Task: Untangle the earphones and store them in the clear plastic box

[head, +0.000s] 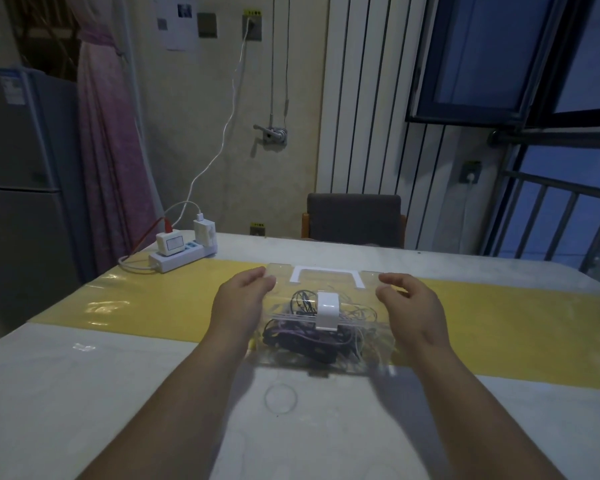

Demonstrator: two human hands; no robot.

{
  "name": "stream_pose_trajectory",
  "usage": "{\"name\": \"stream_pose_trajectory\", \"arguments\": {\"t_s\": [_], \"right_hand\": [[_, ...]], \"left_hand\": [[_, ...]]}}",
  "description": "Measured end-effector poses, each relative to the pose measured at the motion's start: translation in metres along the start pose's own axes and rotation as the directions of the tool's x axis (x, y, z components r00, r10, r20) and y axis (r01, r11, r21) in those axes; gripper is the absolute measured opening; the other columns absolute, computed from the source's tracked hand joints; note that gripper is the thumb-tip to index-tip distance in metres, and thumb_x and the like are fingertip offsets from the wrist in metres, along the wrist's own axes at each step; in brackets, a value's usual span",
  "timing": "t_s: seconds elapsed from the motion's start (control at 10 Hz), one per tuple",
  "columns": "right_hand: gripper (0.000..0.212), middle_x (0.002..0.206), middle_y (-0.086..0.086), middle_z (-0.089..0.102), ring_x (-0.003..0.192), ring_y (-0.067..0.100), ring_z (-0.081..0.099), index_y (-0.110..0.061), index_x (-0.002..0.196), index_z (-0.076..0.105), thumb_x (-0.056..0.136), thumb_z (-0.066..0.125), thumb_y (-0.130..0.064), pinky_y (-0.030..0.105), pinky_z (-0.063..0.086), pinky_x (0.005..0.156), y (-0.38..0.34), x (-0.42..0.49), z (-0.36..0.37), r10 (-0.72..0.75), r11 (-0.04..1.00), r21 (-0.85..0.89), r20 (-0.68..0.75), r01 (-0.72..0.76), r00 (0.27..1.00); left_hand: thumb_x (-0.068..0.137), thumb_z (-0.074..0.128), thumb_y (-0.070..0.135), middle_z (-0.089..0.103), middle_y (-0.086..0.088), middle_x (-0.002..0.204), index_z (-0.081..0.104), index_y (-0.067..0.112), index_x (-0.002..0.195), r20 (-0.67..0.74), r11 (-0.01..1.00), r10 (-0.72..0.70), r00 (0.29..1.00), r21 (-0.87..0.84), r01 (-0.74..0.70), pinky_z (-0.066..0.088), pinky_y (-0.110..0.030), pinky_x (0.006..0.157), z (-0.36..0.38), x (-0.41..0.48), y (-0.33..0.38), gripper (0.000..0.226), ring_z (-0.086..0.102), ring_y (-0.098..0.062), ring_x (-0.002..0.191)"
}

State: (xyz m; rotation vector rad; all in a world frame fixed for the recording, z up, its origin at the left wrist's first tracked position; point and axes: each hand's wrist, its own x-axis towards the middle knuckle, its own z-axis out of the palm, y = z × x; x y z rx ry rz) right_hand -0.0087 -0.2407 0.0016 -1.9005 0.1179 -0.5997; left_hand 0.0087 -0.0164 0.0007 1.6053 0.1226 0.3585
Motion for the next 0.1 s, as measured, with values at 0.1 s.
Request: {"name": "stream_pose_trajectory", "arguments": {"t_s": [0.1], "right_hand": [[0.015,0.109,-0.004,0.066,0.104,0.016,0.058,-0.024,0.094,0.071,0.085,0.06,-0.022,0.031,0.044,0.084,-0.0149,0.0025,-0.0054,-0.095,0.994,-0.066,-0.075,0.09,0.993]], "left_hand": [[0.094,0.055,0.034,0.055,0.002,0.139,0.051,0.028,0.139,-0.003,0.868,0.244,0.97,0.447,-0.217,0.046,-0.035,0.091,0.0015,-0.0096,0.0138,0.046,0.058,-0.023,0.114]]}}
